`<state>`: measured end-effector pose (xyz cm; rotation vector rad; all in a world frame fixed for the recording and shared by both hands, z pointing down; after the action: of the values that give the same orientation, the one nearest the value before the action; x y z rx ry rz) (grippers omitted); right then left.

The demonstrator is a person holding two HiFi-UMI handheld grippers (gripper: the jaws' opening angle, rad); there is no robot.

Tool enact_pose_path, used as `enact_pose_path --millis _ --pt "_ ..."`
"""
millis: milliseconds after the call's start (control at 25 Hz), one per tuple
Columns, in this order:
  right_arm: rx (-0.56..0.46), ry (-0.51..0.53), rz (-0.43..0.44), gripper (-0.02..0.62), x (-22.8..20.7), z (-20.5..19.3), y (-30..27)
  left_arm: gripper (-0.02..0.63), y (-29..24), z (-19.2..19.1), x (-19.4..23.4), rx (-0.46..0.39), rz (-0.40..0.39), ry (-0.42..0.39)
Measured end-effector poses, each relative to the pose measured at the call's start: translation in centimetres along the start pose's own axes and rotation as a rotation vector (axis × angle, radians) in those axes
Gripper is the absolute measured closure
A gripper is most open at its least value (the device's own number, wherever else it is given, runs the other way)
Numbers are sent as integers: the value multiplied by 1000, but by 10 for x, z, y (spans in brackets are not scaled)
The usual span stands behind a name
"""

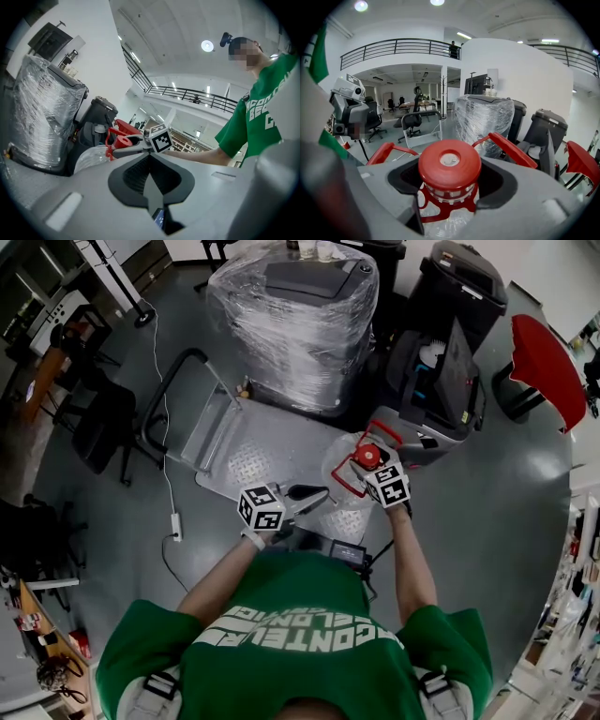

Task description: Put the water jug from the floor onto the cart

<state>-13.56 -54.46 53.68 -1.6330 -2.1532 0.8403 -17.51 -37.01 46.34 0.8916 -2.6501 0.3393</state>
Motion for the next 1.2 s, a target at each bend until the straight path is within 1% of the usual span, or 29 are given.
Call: enact_pose_path --millis 320,720,1080,1200 --pt "20 14 18 291 7 -8 -4 595 2 -6 -3 8 2 8" --pt "50 24 25 291 15 -12 -10 595 13 -8 1 -12 13 15" --pt "93 25 41 291 18 -14 -31 595 26 -10 10 -21 31 38" --pt "122 34 46 291 19 -14 -41 595 30 -7 16 -36 46 42"
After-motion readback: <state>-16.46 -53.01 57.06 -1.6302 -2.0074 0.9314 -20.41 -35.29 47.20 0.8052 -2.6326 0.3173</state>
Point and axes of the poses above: the fingertips, and each gripper's own axes: y backward along the fingers, x to its left, z out of its top, the point moved 4 cm from there along y, backward along the fingers, and after that the axes turned 11 degrees about -y, right-handed, at the moved point
